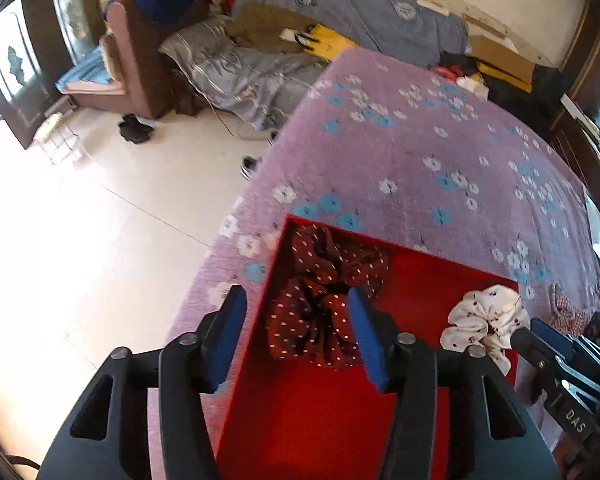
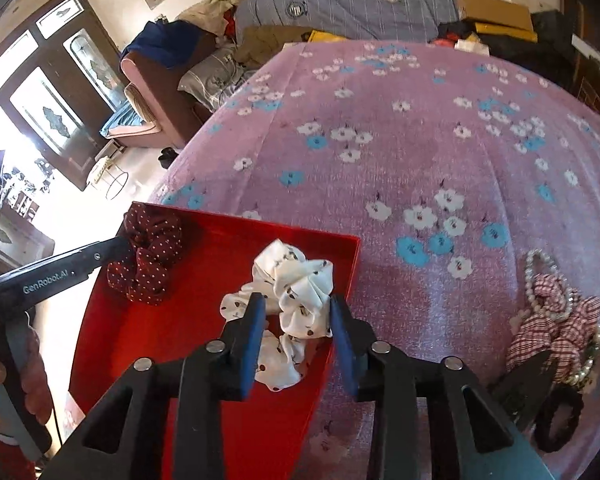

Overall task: Organize jewelry
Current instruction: 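Carry both scrunchies into the red tray and open both tools, then move both tools back toward the plaid and grey scrunchies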

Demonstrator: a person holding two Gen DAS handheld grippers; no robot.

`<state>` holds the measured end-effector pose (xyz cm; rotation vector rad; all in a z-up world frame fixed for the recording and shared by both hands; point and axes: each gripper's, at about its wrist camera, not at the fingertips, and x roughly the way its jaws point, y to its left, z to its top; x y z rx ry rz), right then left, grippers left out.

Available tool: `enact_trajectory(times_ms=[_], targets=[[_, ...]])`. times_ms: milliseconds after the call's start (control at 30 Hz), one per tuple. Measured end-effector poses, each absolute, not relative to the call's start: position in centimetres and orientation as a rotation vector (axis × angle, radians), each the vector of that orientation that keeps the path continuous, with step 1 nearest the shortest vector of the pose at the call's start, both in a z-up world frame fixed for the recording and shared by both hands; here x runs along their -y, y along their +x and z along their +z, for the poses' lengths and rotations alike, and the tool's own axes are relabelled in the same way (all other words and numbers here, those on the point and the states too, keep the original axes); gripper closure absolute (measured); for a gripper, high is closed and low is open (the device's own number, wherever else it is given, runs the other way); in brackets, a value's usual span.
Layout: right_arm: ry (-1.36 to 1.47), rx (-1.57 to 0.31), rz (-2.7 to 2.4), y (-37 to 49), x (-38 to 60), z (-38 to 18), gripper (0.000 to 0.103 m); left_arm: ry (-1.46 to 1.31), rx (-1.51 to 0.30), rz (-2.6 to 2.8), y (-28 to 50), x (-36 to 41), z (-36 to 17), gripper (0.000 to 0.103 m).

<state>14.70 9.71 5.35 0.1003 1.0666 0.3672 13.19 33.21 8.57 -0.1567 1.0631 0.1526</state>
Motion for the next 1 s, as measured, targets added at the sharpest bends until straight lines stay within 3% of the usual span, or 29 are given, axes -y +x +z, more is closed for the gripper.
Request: enact_trajectory(times_ms=[400, 800, 1000], targets=[[0.105, -1.012, 0.389, 8.7, -6.2, 8.8, 0.056, -0.105, -0.977, 0.201, 7.0, -30.6, 13.2, 0.047], [0.115, -1.047, 0.337, 2.0, 1.4, 8.5, 0.054, -0.079, -1.013, 0.199, 1.7, -24.0, 13.9, 0.047], [0.147, -1.044, 0.294, -0.2, 6.7, 8.2, 0.048, -0.07, -1.022, 0.181, 0.0, -20.1, 13.8, 0.047]])
